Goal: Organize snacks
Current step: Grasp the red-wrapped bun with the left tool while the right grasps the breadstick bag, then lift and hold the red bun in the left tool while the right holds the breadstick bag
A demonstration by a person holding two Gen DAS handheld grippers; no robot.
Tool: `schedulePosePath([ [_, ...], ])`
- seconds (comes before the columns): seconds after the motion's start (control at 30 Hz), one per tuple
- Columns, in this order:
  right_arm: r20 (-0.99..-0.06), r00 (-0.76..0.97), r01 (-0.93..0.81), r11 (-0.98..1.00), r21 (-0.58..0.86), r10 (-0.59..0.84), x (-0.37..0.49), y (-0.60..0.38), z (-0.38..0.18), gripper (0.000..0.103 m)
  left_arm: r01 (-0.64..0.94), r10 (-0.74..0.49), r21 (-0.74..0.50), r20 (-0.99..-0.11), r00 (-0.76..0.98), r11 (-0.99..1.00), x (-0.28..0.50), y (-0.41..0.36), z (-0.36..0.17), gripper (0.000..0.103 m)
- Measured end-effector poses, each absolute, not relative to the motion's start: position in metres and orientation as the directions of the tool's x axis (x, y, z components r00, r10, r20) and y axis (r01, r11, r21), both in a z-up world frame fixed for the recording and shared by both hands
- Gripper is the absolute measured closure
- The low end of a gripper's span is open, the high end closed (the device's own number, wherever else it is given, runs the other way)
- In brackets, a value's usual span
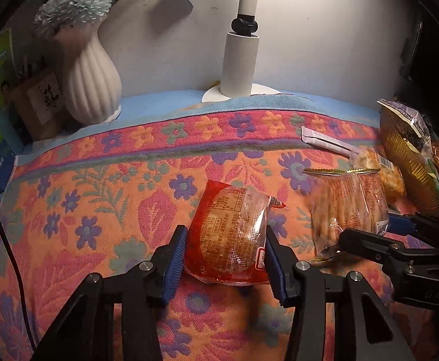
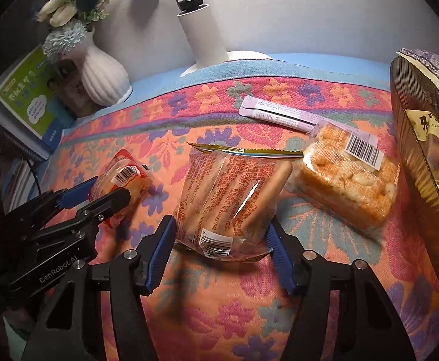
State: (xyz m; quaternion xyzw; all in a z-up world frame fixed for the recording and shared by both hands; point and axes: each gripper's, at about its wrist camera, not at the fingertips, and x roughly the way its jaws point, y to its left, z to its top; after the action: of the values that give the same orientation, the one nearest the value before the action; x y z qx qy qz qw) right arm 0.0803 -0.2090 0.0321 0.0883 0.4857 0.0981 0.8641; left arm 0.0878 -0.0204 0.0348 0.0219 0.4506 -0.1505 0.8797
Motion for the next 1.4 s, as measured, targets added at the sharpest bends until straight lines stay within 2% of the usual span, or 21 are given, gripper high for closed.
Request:
schedulePosePath([
  [0.23, -0.834, 0.511, -0.166, 0.976, 0.14, 0.207, 0.008, -0.213, 0.035, 0.044, 0.235, -0.247, -0.132, -0.78, 0.575, 0.963, 0.019, -0.008, 0.035, 0.056],
  [0.5, -0.811, 0.582, -0.155, 0.987, -0.048, 0.052, -0.059, -0.209, 0.04, 0.044, 0.205, -0.231, -0.13, -0.757, 0.611, 0.97, -0.033, -0.019, 0.034, 0.057],
  [0.73, -0.816, 0.569, -0.157, 0.988, 0.009, 0.098, -0.085, -0.224, 0.035, 0.044, 0.206, -0.242, -0.143, -0.749, 0.616, 0.968, -0.045, -0.037, 0.031, 0.057],
  [1.4, -0.803, 0.591, -0.102, 0.995, 0.016, 0.073, -0.102, -0.258, 0.034, 0.044, 0.243, -0.242, -0.111, -0.749, 0.617, 0.964, -0.051, -0.063, 0.029, 0.057],
])
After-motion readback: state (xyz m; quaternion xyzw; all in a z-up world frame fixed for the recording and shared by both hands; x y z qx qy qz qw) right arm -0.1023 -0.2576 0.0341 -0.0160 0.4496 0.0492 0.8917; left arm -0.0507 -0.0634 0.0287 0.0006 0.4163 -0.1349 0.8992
